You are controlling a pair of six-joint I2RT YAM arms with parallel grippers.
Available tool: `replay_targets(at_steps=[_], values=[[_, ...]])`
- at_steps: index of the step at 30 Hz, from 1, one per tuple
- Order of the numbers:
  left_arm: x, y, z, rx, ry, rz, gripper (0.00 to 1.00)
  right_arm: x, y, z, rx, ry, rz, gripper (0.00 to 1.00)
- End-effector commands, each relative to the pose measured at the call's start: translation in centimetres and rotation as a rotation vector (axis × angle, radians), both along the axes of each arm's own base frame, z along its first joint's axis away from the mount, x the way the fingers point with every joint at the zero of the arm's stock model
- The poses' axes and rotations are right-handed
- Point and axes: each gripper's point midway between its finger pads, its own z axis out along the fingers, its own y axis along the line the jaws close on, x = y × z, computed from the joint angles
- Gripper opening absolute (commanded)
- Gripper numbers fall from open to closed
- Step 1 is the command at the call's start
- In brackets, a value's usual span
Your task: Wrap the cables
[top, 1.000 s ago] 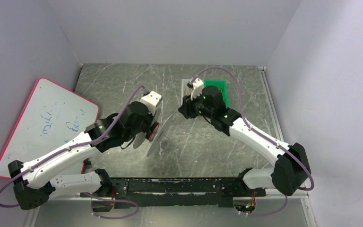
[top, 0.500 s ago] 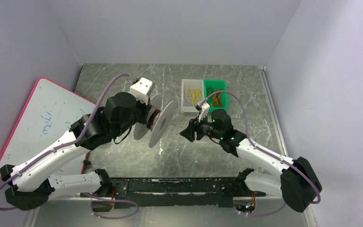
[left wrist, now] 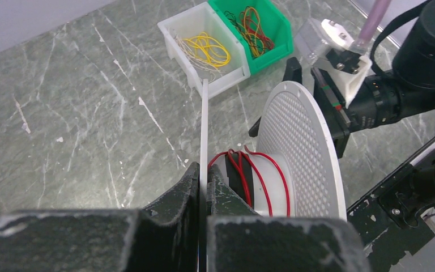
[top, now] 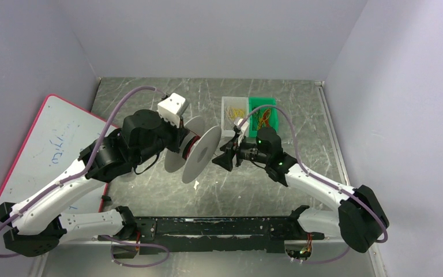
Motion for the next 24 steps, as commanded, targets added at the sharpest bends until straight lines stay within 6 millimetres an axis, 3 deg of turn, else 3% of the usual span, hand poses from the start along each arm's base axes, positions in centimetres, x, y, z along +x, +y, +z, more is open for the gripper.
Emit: replay_targets(at_steps=[1,3,7,8,11,17,24], values=[[-0.8,-0.7,3.2,-0.102,-0.03,-0.047,0.07,0.0,1.1,1.4,0.035,-0.058,0.082,0.67],[-0.8,-0.7,3.1,-0.099,-0.028,-0.044,0.07,-0.3,1.4,1.2,0.035,-0.044,0.106,0.54],[-0.5,-0.8,3.2,-0.104,-0.032,-0.034,0.07,-0.6,1.3,0.4,0.028,-0.023,0.115,0.05],[-0.4,-1.0,3.2,-0.103,-0.03,-0.03,0.07,-0.5,1.2,0.2,0.025,-0.018,0.099,0.0],[0.3,-0.9,3.5,-0.111,-0.032,0.01,0.07,-0.7,0.6,-0.6,0.031,-0.008,0.063,0.0],[2.0,0.2,5.2,-0.218,-0.066,0.165,0.07,-2.1,-0.2,-4.6,0.039,0.078,0.011,0.0],[3.2,0.6,7.5,-0.316,-0.112,0.239,0.07,-4.0,0.8,-7.3,0.025,0.104,-0.004,0.0]])
